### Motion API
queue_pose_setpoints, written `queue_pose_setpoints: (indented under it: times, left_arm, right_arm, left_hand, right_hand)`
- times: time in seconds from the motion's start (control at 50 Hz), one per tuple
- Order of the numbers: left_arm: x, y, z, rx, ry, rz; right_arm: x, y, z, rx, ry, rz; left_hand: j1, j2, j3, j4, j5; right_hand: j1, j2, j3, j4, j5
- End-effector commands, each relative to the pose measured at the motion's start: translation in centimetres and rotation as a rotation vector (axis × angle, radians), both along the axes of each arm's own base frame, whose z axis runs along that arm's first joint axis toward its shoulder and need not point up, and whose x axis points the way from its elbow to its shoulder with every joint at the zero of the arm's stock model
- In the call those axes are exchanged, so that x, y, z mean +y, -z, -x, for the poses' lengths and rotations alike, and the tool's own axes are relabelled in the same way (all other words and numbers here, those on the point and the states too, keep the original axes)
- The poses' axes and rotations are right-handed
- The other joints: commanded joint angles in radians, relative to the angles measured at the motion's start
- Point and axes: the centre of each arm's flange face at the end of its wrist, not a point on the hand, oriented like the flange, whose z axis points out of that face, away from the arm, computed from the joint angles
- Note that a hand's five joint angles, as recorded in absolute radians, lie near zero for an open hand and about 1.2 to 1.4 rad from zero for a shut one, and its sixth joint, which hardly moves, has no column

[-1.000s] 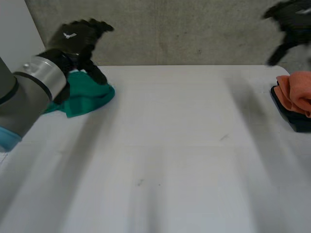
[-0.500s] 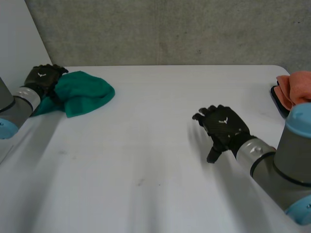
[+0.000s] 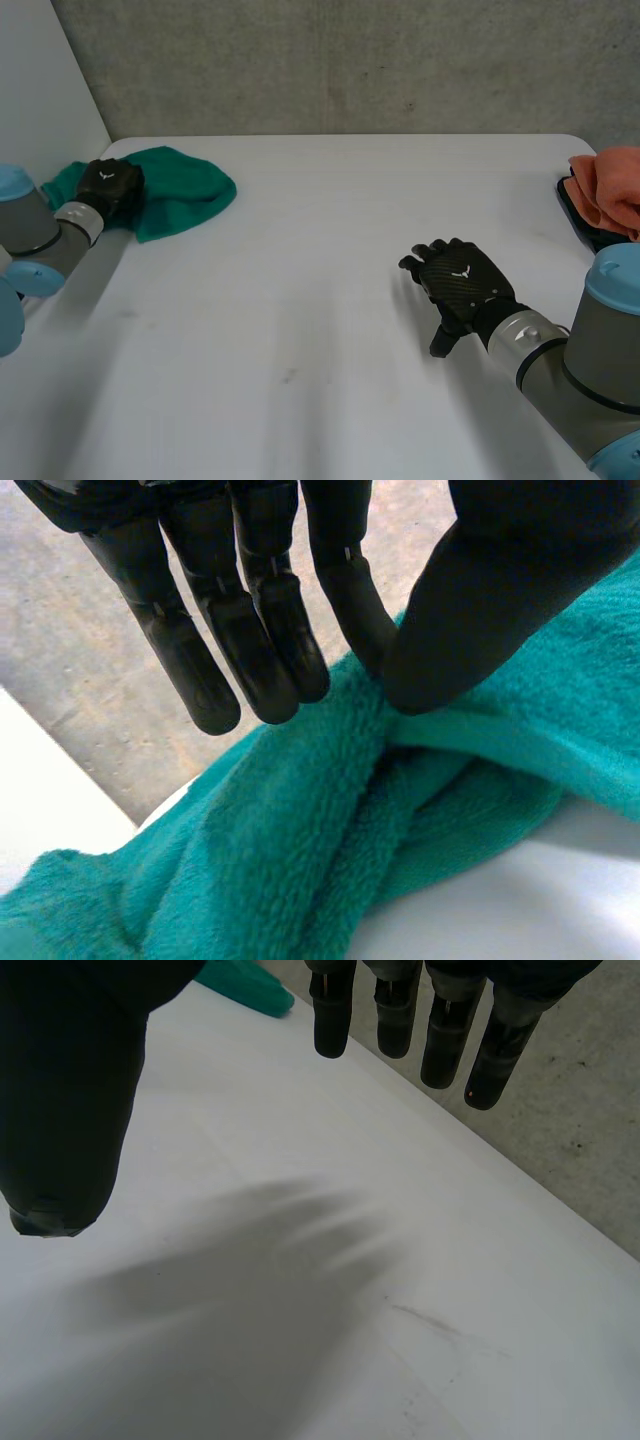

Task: Fold the laundry.

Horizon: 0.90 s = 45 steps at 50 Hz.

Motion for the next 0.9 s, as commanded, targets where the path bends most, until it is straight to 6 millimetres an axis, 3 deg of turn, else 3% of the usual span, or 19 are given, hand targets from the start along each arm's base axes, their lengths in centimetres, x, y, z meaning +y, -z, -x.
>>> queue_pose_setpoints:
  times: [0.02, 0.1, 0.18, 0.24, 0.26, 0.3, 0.32, 0.5, 0.66, 0.9]
  left_arm:
    - [0.2, -2.3, 1.3, -0.015, -0.070, 0.081]
    - [2.5, -4.4, 4.1, -0.012, -0.026, 0.077]
    - [6.3, -8.0, 7.1, 0.005, 0.043, 0.101]
    - [6.2, -9.5, 7.1, 0.019, 0.031, 0.175]
    - [5.6, -9.8, 6.9, 0.023, 0.006, 0.228]
    - [4.9, -9.2, 6.7, 0.021, -0.009, 0.257]
    - [4.7, -8.9, 6.7, 0.018, -0.010, 0.256]
    - [2.0, -4.0, 1.9, -0.078, -0.066, 0.116]
    - [1.0, -1.4, 1.5, -0.098, -0.029, 0.073]
    - [-0.6, 0.2, 1.0, -0.098, -0.037, 0.101]
  right_arm:
    - [-0.1, -0.1, 0.0, -0.001, 0.002, 0.004]
    - [-0.1, -0.2, 0.1, 0.002, 0.014, 0.007]
    - [-0.6, -0.7, 0.5, -0.001, 0.039, 0.024]
    - [-1.1, -0.8, 1.1, -0.003, 0.059, 0.029]
    - [-1.2, -0.8, 1.1, -0.005, 0.061, 0.032]
    - [-1.2, -0.7, 1.3, -0.004, 0.064, 0.027]
    - [-1.2, -0.7, 1.3, -0.003, 0.064, 0.024]
    - [-1.5, -0.6, 1.7, -0.003, 0.075, 0.023]
    - [-1.9, -0.7, 2.0, -0.006, 0.091, 0.031]
    - [-2.1, -0.8, 2.1, -0.008, 0.096, 0.034]
  left_hand:
    - [0.241, 0.226, 0.236, 0.228, 0.243]
    - [0.241, 0.226, 0.236, 0.228, 0.243]
    - [0.241, 0.226, 0.236, 0.228, 0.243]
    - [0.241, 0.226, 0.236, 0.228, 0.243]
    - [0.151, 0.137, 0.147, 0.138, 0.153]
    - [-0.603, -0.618, -0.608, -0.616, -0.601]
    - [-0.726, -0.741, -0.731, -0.740, -0.725]
    - [-0.742, -0.757, -0.747, -0.755, -0.740]
    - [-0.730, -0.745, -0.735, -0.744, -0.729]
    - [-0.625, -0.640, -0.630, -0.638, -0.623]
  right_hand:
    - [-0.030, -0.050, -0.041, -0.063, -0.059]
    - [-0.030, -0.050, -0.041, -0.063, -0.059]
    - [-0.030, -0.050, -0.041, -0.063, -0.059]
    - [-0.030, -0.050, -0.041, -0.063, -0.059]
    - [-0.030, -0.050, -0.041, -0.063, -0.059]
    - [-0.030, -0.050, -0.041, -0.063, -0.059]
    - [-0.030, -0.050, -0.041, -0.063, -0.059]
    - [-0.030, -0.050, -0.041, -0.063, -0.059]
    - [-0.030, -0.050, -0.041, -0.063, -0.059]
    - [-0.030, -0.050, -0.041, -0.063, -0.059]
